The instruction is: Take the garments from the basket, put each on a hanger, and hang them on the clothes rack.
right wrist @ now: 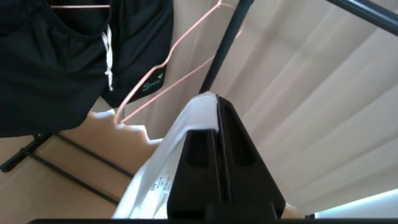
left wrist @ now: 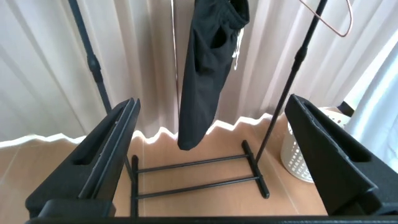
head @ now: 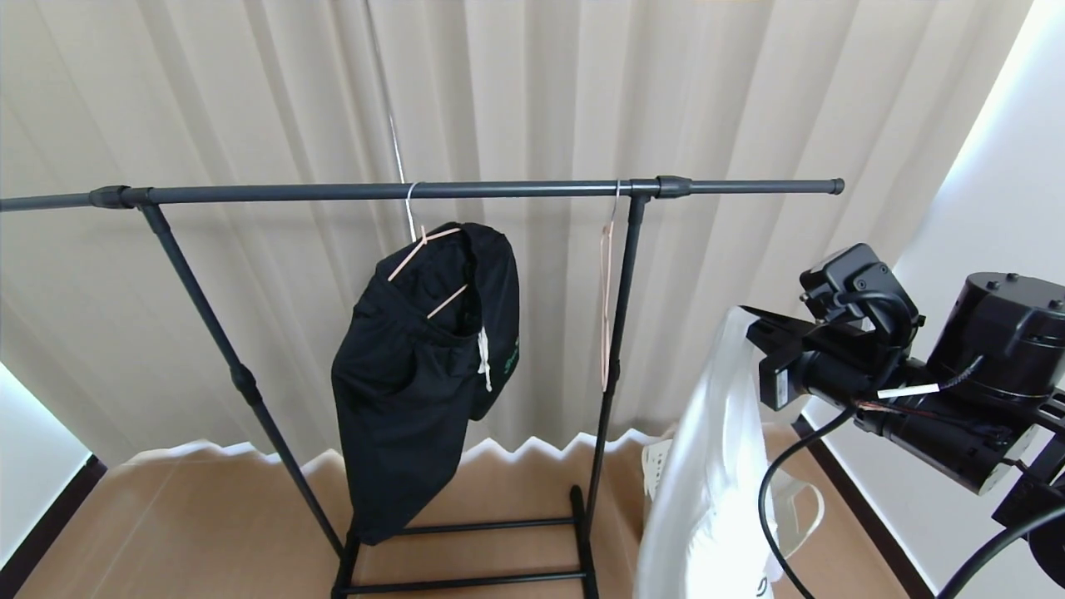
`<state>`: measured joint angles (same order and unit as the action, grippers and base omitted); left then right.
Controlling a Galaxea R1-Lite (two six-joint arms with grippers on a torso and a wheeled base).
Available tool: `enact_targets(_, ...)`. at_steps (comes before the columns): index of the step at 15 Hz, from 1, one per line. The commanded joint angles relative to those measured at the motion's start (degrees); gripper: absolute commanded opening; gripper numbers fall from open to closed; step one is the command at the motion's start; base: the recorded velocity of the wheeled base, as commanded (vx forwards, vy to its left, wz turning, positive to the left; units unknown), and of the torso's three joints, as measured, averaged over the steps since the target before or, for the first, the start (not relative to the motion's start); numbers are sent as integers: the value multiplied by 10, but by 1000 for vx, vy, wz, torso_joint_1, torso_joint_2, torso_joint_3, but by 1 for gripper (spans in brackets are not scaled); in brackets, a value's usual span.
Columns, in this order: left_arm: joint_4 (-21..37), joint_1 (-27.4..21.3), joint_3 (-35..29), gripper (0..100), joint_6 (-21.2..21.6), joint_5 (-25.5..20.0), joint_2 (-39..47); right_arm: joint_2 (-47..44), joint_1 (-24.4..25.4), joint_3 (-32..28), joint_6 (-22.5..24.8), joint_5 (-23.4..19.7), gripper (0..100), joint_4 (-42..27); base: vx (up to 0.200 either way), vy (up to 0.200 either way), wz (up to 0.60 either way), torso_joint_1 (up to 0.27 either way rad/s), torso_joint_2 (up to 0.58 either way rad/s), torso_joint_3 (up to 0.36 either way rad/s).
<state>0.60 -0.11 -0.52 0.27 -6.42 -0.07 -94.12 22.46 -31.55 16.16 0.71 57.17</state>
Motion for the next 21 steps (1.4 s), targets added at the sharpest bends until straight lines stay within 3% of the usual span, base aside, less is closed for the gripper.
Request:
enact_targets(1,0,-1,0,100,0,0,1,2,0,-2,1,1,0,0,0,0,0,0,0,0)
enact_targets(4,0,-1,0,100,0,0,1,3,1,3,14,1,0,2,0,0,-600,2,2,4)
enact_targets(12,1,-1,0,100,1,2,1,2,3,11,26,1,0,8,0,0,0,0,0,0)
enact_targets(15,6,-1,0,100,41,26,1,0,39,5,20,54,0,18,0,0,0,0,0,0)
enact_targets(17,8,5,-3,100,69,24,63,1,68,-21,-10,98,0,-7,0,0,0,0,0,0)
enact_targets(19,-2,5,-75,100,20,17,238,23,73,-76,-65,109,0,-147,0,0,0,0,0,0)
enact_targets(20,-15,-4,-149,100,-44,4,368,37,74,-137,-126,108,0,-290,0,0,0,0,0,0)
enact_targets(21,-17,-25,-190,100,-68,1,445,39,74,-181,-171,104,0,-378,0,0,0,0,0,0)
